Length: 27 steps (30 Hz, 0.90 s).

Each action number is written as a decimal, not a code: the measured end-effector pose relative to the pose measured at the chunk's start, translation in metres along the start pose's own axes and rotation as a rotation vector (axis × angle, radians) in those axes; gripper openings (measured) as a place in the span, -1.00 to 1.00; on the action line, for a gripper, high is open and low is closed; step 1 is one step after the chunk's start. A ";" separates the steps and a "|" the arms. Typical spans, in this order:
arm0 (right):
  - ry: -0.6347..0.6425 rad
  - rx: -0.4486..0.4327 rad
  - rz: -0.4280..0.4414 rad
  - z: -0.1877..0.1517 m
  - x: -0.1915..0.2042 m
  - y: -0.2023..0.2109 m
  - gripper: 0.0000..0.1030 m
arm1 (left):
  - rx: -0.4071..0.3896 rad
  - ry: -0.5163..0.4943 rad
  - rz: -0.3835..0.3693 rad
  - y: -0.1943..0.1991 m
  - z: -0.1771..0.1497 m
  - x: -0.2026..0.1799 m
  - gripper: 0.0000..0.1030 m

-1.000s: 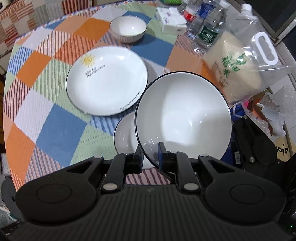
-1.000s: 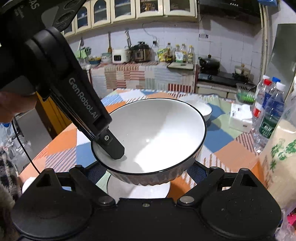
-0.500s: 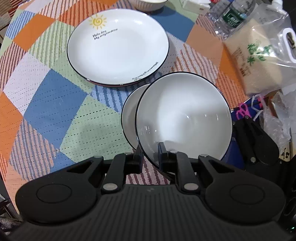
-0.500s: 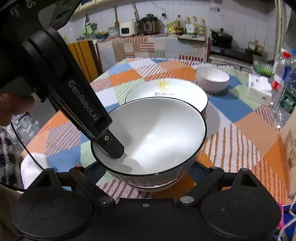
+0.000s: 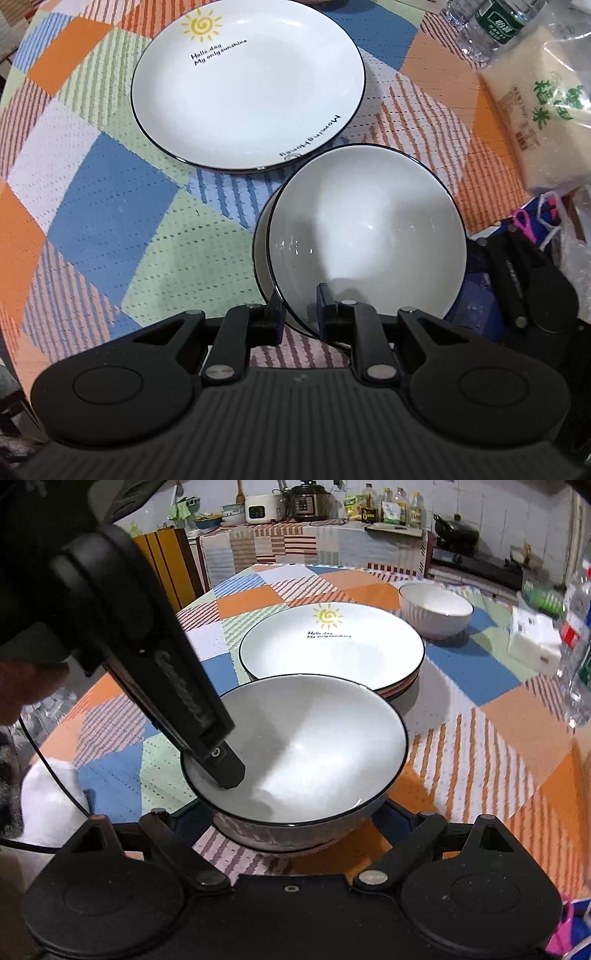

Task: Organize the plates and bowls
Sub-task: 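Open the left gripper and lift it off the nested bowls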

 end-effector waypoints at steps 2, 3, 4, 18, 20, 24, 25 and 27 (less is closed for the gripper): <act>0.032 -0.003 -0.017 0.001 0.002 0.001 0.86 | 0.001 -0.009 0.011 0.001 0.001 0.001 -0.70; 0.040 0.000 -0.019 0.002 0.002 0.001 0.86 | 0.002 -0.014 0.013 0.001 0.002 0.001 -0.70; 0.038 0.003 -0.016 0.002 0.002 0.001 0.86 | 0.001 -0.017 0.017 0.001 0.002 0.001 -0.70; 0.142 -0.002 -0.026 -0.005 0.010 0.004 0.88 | -0.006 -0.050 0.107 -0.002 -0.003 0.000 -0.62; 0.142 -0.007 -0.027 -0.005 0.011 0.004 0.90 | -0.007 -0.042 0.100 -0.003 -0.003 0.002 -0.62; 0.145 -0.004 -0.023 -0.004 0.008 0.007 0.87 | -0.019 -0.086 0.118 0.001 -0.004 -0.001 -0.51; 0.148 -0.005 -0.020 -0.004 0.007 0.010 0.87 | -0.023 -0.102 0.135 0.004 -0.004 -0.002 -0.47; 0.146 -0.014 -0.011 -0.002 0.004 0.017 0.87 | -0.039 -0.130 0.155 0.012 -0.004 -0.003 -0.35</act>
Point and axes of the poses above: each gripper's, at about its wrist camera, not at the fingertips, and y roughly against the way its jaws point, x to its left, z to its top, the point moved 5 cm from there along -y, roughly the way its jaws point, and after that the axes turned 2 degrees about -y, right-handed, at the moved point
